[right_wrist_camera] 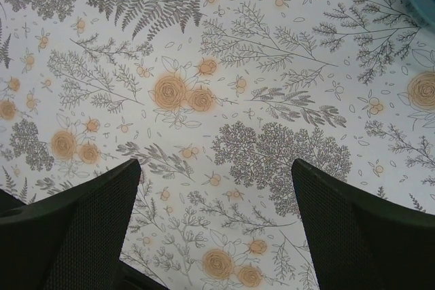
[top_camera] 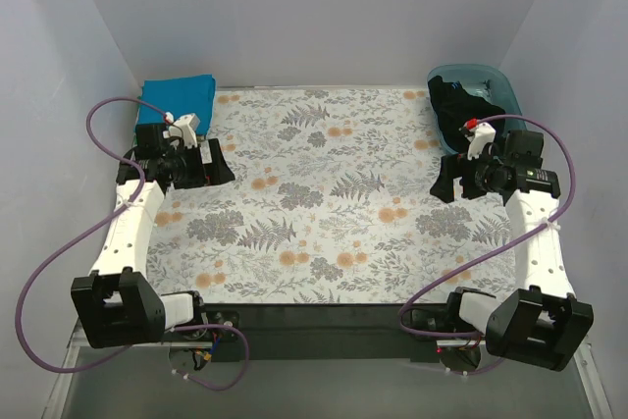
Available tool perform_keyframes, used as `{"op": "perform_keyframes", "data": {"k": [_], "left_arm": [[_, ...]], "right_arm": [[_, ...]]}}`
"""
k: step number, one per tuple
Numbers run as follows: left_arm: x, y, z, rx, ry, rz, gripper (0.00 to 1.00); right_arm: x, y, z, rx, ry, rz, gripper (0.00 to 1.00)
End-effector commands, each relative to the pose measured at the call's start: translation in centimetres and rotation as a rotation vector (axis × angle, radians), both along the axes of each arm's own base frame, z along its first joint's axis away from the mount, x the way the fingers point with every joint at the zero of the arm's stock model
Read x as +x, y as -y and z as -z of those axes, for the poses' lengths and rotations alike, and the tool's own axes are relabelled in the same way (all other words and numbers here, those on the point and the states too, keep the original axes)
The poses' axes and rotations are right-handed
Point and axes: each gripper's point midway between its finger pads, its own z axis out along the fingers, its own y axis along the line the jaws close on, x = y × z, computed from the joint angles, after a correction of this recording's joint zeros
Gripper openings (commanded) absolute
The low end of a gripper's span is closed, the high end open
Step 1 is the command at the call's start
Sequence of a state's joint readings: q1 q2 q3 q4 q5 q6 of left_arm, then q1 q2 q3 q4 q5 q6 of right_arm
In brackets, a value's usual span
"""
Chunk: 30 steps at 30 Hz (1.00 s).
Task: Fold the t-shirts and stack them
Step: Grab the tshirt from the pile
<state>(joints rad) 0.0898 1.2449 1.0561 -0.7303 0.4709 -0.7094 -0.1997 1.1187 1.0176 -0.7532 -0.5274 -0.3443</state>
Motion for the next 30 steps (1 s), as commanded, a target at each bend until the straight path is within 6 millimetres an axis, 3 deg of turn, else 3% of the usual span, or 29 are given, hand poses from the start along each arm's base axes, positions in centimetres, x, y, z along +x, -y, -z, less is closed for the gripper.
{"op": "perform_keyframes", "data": {"k": [1,7,8,10,11,12,14,15,17,18,20,21,22,23,24,26,27,29,30], "left_arm": [[0.8,-0.5,-3.1,0.023,0.121,-0.035,0.98],[2.3,-2.1,-4.5,0.062,0.197,-0.143,0.98],[2.4,-2.2,-4.5,0.067,0.198,-0.144,0.98],[2.3,-2.1,-4.3,0.073,0.18,-0.127,0.98],[2.2,-1.7,-4.3,0.059,0.167,-0.106,0.98],[2.3,-1.6,-4.5,0.056,0.16,-0.099,0.98],[2.2,-1.8,-4.1,0.059,0.136,-0.113,0.98],[2.4,-2.0,-3.9,0.064,0.127,-0.12,0.98],[2.4,-2.2,-3.8,0.077,0.112,-0.128,0.98],[2.5,-2.4,-3.7,0.083,0.102,-0.132,0.98],[2.4,-2.7,-3.6,0.096,0.087,-0.144,0.98],[2.5,-2.8,-3.5,0.105,0.081,-0.149,0.98],[2.3,-3.0,-3.3,0.114,0.072,-0.149,0.98],[2.2,-3.1,-3.1,0.122,0.066,-0.149,0.98],[2.2,-3.2,-3.0,0.13,0.06,-0.151,0.98],[2.0,-3.8,-2.7,0.159,0.053,-0.162,0.98],[2.0,-3.9,-2.5,0.166,0.045,-0.163,0.98],[1.8,-4.1,-2.3,0.18,0.033,-0.167,0.98],[1.7,-4.1,-2.2,0.183,0.029,-0.166,0.98]], "right_arm": [[1.0,-0.4,-2.4,0.012,0.061,-0.033,0.98],[4.6,0.3,-5.4,0.024,0.091,0.005,0.98],[6.0,0.9,-7.6,0.002,0.145,0.025,0.98],[9.1,2.8,-8.3,-0.048,0.163,0.1,0.98],[10.7,3.5,-10.7,-0.073,0.225,0.122,0.98],[12.9,4.5,-10.7,-0.094,0.236,0.148,0.98],[15.5,5.2,-11.5,-0.099,0.27,0.165,0.98],[18.0,6.0,-11.9,-0.109,0.29,0.181,0.98],[20.5,6.9,-12.1,-0.107,0.286,0.221,0.98],[22.7,7.3,-11.5,-0.105,0.283,0.224,0.98],[24.5,7.8,-10.8,-0.104,0.279,0.227,0.98],[25.9,8.2,-8.1,-0.105,0.231,0.233,0.98],[27.0,8.6,-8.3,-0.112,0.248,0.241,0.98],[27.8,8.9,-7.3,-0.119,0.235,0.249,0.98],[28.8,9.6,-4.6,-0.134,0.191,0.269,0.98],[30.1,10.3,-3.0,-0.152,0.183,0.285,0.98],[30.7,10.8,-0.6,-0.161,0.144,0.297,0.98],[31.4,11.0,1.3,-0.165,0.128,0.3,0.98],[31.6,11.2,3.3,-0.167,0.096,0.307,0.98]]}}
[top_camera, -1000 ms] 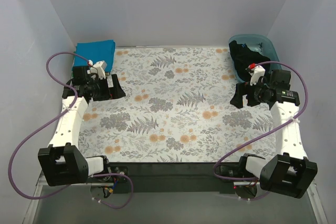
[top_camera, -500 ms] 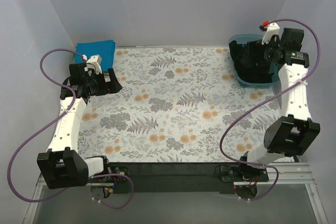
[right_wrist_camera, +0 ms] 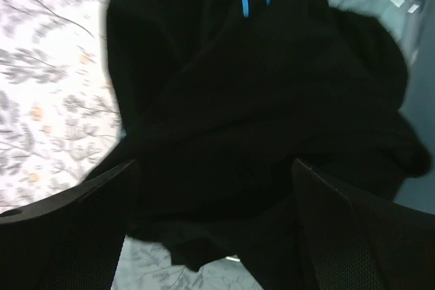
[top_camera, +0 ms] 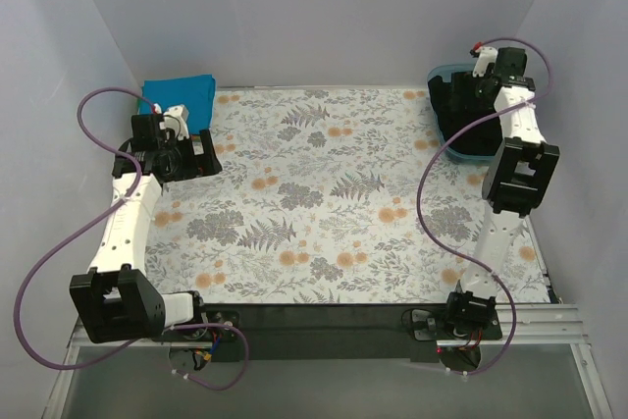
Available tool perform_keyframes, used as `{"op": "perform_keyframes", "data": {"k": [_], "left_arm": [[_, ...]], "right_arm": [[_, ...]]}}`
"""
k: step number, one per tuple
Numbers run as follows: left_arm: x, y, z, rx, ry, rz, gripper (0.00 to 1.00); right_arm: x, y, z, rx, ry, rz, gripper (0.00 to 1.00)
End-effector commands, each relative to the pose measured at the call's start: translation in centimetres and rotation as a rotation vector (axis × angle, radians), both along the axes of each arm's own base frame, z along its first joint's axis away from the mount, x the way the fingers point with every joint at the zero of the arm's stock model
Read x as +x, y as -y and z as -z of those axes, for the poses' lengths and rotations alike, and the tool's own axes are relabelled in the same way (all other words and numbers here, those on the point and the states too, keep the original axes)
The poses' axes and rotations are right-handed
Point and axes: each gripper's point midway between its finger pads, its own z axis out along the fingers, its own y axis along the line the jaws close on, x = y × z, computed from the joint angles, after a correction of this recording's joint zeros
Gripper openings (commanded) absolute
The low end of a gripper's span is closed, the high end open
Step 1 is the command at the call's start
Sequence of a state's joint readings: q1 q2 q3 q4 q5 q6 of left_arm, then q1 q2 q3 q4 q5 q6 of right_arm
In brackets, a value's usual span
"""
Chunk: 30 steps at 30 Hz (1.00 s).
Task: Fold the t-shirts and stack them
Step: Grab the tshirt from the pile
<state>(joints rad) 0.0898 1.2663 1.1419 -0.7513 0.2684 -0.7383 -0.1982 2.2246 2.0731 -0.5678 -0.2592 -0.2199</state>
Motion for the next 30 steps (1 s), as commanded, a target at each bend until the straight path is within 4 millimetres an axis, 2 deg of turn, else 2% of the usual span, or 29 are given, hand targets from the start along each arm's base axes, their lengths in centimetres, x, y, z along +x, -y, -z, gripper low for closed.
{"op": "perform_keyframes", "data": {"k": [1,6,9,11,13,17,18,19,20,24,25,26,27,30], "left_arm": [[-0.2,-0.9,-0.7,0.05,-0.002,-0.016,0.98],[0.1,-1.3,-0.5,0.061,-0.023,-0.034,0.98],[0.3,-1.2,-0.4,0.052,-0.034,-0.033,0.98],[0.5,-1.1,-0.6,0.049,-0.034,-0.032,0.98],[0.9,-1.2,-0.7,0.051,-0.036,-0.034,0.98],[1.4,-1.3,-1.0,0.054,-0.041,-0.037,0.98],[1.5,-1.3,-1.0,0.052,-0.044,-0.035,0.98],[1.7,-1.3,-1.1,0.051,-0.041,-0.034,0.98],[1.9,-1.3,-1.5,0.053,-0.031,-0.033,0.98],[2.3,-1.1,-2.0,0.041,-0.021,-0.022,0.98],[2.4,-0.9,-2.2,0.037,-0.015,-0.016,0.98],[2.5,-0.7,-2.5,0.028,-0.008,-0.008,0.98],[2.6,-0.5,-2.7,0.017,-0.002,-0.002,0.98],[3.0,0.2,-3.0,-0.015,0.004,0.02,0.98]], "right_arm": [[1.8,1.4,0.6,-0.034,0.031,0.051,0.98],[2.3,3.5,7.0,-0.137,-0.053,0.076,0.98],[2.2,4.6,9.9,-0.198,-0.097,0.075,0.98],[2.2,5.2,11.1,-0.228,-0.115,0.074,0.98],[2.2,5.7,12.1,-0.24,-0.132,0.076,0.93],[2.2,5.6,11.9,-0.206,-0.121,0.058,0.44],[2.3,5.3,11.0,-0.192,-0.103,0.048,0.2],[2.4,5.2,10.3,-0.189,-0.09,0.046,0.07],[2.5,5.2,9.6,-0.188,-0.079,0.045,0.01],[3.7,5.2,1.7,-0.207,0.07,0.044,0.01],[3.9,5.3,-1.2,-0.216,0.123,0.052,0.01],[4.2,5.2,-5.2,-0.222,0.202,0.055,0.01],[4.2,4.9,-7.1,-0.216,0.24,0.055,0.01],[2.6,3.4,-18.3,-0.188,0.461,0.048,0.01]]}}
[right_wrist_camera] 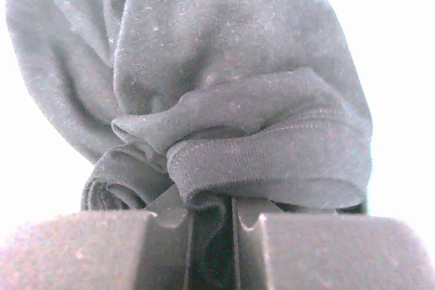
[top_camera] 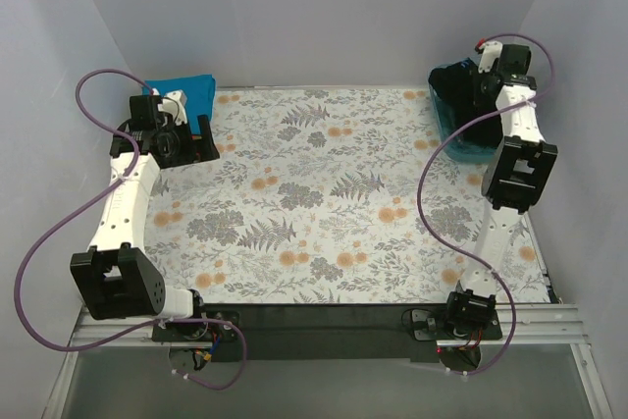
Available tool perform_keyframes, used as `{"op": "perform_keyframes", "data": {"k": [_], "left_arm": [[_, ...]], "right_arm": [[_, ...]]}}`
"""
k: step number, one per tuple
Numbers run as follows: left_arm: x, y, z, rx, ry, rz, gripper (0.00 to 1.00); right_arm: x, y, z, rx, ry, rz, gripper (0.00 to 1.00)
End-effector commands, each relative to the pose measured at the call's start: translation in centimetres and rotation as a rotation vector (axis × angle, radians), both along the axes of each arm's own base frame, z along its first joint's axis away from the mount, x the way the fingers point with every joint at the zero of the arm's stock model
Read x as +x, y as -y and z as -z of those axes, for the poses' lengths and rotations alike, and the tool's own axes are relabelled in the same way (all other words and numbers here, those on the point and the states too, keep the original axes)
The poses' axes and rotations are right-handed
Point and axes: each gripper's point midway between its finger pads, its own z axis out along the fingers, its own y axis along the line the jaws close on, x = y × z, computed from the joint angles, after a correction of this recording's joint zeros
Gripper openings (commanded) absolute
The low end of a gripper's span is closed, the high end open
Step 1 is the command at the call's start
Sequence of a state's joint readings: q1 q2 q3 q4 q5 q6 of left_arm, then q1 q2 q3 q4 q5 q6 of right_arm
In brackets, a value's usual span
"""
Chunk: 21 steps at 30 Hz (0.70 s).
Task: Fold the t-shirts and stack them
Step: Grab the tshirt from the pile, then move the tshirt to the center of the board
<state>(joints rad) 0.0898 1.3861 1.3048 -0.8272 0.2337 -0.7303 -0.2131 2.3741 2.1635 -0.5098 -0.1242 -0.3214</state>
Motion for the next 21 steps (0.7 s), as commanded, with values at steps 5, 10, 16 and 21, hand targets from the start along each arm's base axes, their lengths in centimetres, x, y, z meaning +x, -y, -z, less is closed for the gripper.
{"op": "perform_keyframes", "data": {"k": [5,10,16,21], "left_arm": [[1.4,1.3,-2.6,-0.063,0.071,0.043,0.98],[1.5,1.3,-3.1,-0.064,0.099,0.047,0.98],[1.1,1.3,-3.9,-0.053,0.133,0.046,0.98],[0.4,1.2,-5.0,-0.039,0.176,0.048,0.98]], "right_arm": [[-5.5,-4.7,-37.4,0.034,0.786,-0.131,0.01],[-11.3,-9.4,-46.0,0.185,0.973,-0.266,0.01],[-17.4,-17.3,-48.6,0.329,1.0,-0.511,0.01],[-21.1,-26.1,-41.8,0.334,0.879,-0.709,0.01]]}}
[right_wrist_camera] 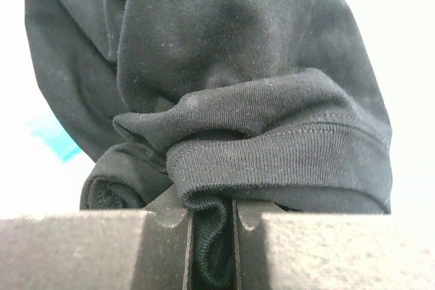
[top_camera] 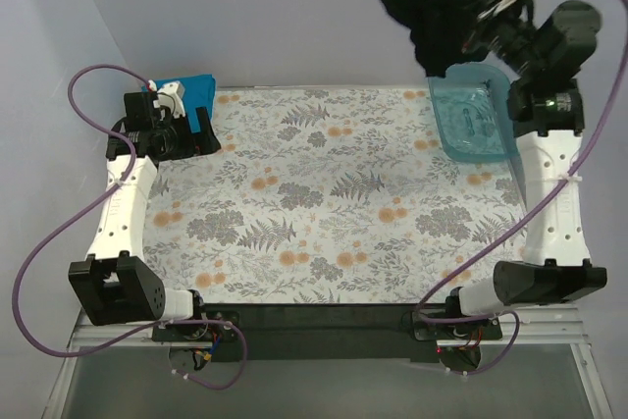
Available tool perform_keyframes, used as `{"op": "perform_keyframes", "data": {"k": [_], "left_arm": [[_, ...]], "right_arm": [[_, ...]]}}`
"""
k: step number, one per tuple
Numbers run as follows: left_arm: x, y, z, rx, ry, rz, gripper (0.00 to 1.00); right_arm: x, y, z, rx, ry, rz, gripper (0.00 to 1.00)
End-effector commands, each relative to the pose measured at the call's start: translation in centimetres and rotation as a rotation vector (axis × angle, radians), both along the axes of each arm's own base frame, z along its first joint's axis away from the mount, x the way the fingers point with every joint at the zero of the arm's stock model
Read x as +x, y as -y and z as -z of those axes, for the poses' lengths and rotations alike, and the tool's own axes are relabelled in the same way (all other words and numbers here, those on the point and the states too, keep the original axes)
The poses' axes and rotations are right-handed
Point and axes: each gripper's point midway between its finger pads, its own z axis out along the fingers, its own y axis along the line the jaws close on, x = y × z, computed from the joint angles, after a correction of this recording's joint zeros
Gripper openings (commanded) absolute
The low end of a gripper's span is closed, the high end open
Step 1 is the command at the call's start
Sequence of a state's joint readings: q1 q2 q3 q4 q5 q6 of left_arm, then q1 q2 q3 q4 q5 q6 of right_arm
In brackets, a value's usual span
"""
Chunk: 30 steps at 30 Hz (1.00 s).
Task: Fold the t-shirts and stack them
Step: Move the tshirt to the center of the board
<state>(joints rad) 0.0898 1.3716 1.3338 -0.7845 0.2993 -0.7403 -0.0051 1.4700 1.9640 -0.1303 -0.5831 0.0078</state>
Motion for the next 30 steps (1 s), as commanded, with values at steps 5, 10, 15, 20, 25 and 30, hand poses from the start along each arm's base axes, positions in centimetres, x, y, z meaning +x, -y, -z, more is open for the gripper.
{"op": "perform_keyframes", "data": {"k": [5,10,15,20,25,30], "left_arm": [[-1.2,-0.1,-3.7,0.025,0.128,0.005,0.98],[-1.3,0.2,-4.1,0.022,0.144,0.024,0.98],[-2.3,1.9,-3.6,0.009,0.17,0.168,0.98],[-5.1,5.5,-3.1,-0.011,0.283,0.5,0.98],[-8.1,9.0,-1.7,-0.062,0.351,0.751,0.98],[-10.0,14.1,2.8,-0.003,0.303,0.931,0.83]], "right_arm": [[-4.7,-12.4,13.8,-0.205,-0.168,-0.295,0.01],[-8.0,-17.5,25.4,-0.409,-0.372,-0.448,0.69],[-8.5,-17.1,29.4,-0.434,-0.545,-0.442,0.98],[-9.4,-14.5,33.4,-0.469,-0.668,-0.4,0.98],[-11.1,-10.0,40.7,-0.446,-0.973,-0.345,0.98],[-10.8,-6.1,45.1,-0.392,-1.143,-0.23,0.93]]}}
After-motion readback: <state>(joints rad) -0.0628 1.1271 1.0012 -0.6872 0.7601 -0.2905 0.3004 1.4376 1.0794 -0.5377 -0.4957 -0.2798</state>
